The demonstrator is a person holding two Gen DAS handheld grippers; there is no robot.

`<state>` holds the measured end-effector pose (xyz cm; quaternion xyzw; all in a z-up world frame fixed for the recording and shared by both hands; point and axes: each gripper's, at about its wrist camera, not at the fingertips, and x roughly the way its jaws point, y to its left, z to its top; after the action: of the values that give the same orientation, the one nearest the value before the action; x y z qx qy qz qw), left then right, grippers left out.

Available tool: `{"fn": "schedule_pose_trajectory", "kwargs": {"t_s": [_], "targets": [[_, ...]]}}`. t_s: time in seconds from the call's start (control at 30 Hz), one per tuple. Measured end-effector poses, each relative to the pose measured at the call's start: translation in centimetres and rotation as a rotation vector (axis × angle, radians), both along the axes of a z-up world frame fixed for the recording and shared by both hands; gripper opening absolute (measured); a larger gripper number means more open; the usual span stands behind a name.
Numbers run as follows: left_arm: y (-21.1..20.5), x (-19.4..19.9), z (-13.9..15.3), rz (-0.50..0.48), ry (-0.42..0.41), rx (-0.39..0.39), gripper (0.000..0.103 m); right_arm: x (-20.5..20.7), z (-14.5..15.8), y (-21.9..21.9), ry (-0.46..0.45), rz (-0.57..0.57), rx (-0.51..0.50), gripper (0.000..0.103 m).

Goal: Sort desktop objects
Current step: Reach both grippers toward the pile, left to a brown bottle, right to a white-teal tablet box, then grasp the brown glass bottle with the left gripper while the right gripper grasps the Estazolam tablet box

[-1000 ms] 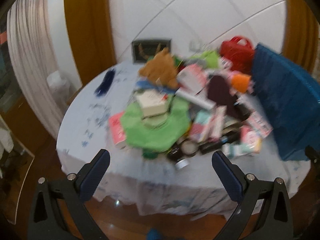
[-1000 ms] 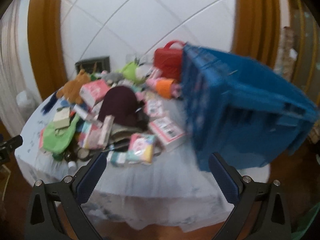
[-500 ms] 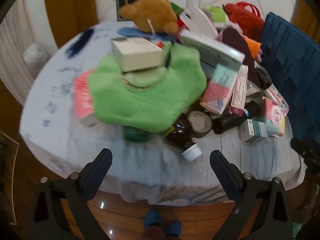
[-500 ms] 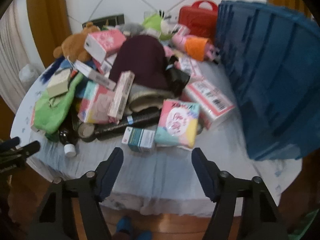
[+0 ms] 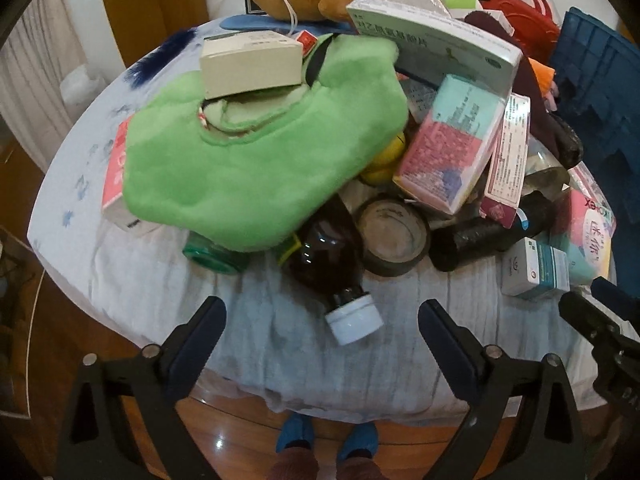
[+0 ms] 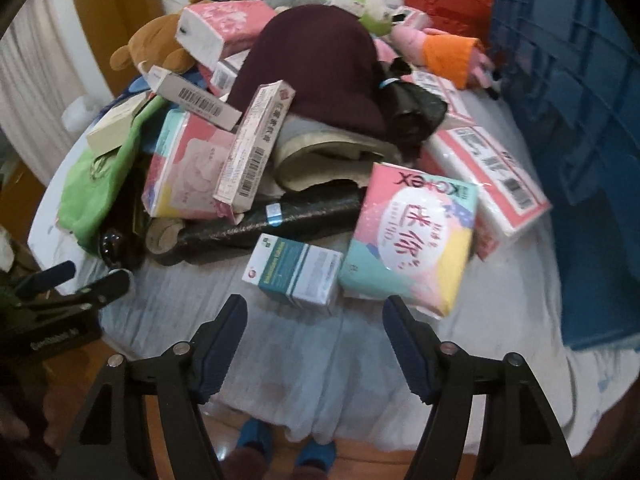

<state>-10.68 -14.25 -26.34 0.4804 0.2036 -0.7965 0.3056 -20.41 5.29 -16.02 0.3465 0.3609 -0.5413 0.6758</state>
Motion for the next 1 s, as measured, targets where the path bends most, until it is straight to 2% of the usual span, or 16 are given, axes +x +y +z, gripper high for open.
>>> {"fn": "schedule_pose_trajectory", "kwargs": {"t_s": [0.27,0.37,0.5,0.53,0.57,0.6,0.67,0.7,0.73,1.0], "targets": [[0.1,-1.2,-2.0,0.050,-0.022,0.012,0.099,0.7,-1.8,-1.2,-0.037,0.062,0.037,0.071],[-0.9,-2.0,-2.9,0.055,-0.039,-0.009,0.099,1.3,-2.3,-1.5,-0.044,0.063,0.042,0.071],[-2.6,-2.4,-3.4,0.085,-0.017,0.014,0.100,2.4,-3.5,-2.4,-0.045,0.044,0.046,0.071],[-2.6,-2.6,-3.3,0.076,-0.016,0.010,0.100,2.6,-3.8,-2.7,-0.051,0.035,0.046,0.070],[-2.5,-2.8,-3.3,0.064,-0.016,0.004,0.100,2.7,-3.9,-2.8,-0.055,0.026,0.044,0.063],[-2.4,-2.8,-3.2,0.056,-0.014,0.001,0.096,2.8,-4.0,-2.9,-0.048,0.010,0.040,0.062],[-1.8,-2.4,-2.8,0.037,0.001,-0.013,0.081,3.1,-4.1,-2.8,-0.030,-0.002,0.035,0.061],[-1.3,-2.0,-2.5,0.024,0.007,-0.017,0.070,3.2,-4.0,-2.6,-0.031,0.000,0.037,0.061],[-1.0,-1.7,-2.4,0.018,0.008,-0.012,0.064,3.2,-4.0,-2.4,-0.034,0.002,0.040,0.061],[1.0,2.7,-1.6,0.008,0.068,0.052,0.062,2.3,-3.9,0.0,-0.030,0.013,0.051,0.061]]}}
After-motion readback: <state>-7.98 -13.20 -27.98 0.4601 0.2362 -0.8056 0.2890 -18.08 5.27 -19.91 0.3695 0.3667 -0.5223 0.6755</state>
